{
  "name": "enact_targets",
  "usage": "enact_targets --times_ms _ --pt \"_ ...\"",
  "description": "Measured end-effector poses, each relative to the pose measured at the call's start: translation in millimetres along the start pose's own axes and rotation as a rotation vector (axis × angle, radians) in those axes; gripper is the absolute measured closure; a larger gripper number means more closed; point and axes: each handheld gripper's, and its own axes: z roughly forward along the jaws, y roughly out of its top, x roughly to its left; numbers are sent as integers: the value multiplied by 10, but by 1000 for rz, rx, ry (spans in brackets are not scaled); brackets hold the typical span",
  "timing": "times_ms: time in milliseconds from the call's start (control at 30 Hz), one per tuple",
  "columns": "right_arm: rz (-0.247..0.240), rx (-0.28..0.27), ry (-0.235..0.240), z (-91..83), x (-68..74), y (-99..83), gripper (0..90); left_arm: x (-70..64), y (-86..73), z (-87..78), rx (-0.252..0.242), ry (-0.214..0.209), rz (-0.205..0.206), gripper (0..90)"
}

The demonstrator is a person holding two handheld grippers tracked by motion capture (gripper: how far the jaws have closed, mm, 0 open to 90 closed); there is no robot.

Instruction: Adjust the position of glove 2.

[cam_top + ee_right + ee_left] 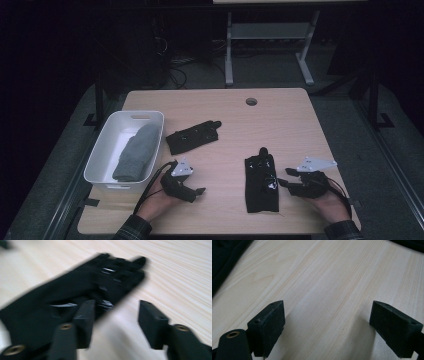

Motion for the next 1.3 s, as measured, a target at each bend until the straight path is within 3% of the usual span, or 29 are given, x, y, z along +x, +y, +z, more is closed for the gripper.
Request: enact_targets --times_ms 100,200,367,533,667,933,1100,1167,1300 --pt "32 1 -52 17 -162 -75 296 0 2 2 0 -1 2 119" --pt "62 19 -80 49 -266 -140 252 2 3 2 1 -2 4 119" --pt "101 38 -95 112 -344 -187 190 2 5 2 2 -2 5 119" --pt "97 50 -109 166 -351 -213 154 -8 56 13 21 8 -8 152" --pt "109 33 -107 174 -366 -233 141 -4 148 16 32 15 -16 314" --pt "106 36 -104 177 -366 -233 132 151 439 41 21 59 -54 881" --pt "109 36 -106 172 -364 -237 132 274 606 112 6 77 -67 894" --pt "108 35 -106 170 -363 -240 132 332 667 144 1 98 -55 894" --pt "111 36 -107 168 -360 -241 132 472 752 208 -6 107 -82 894"
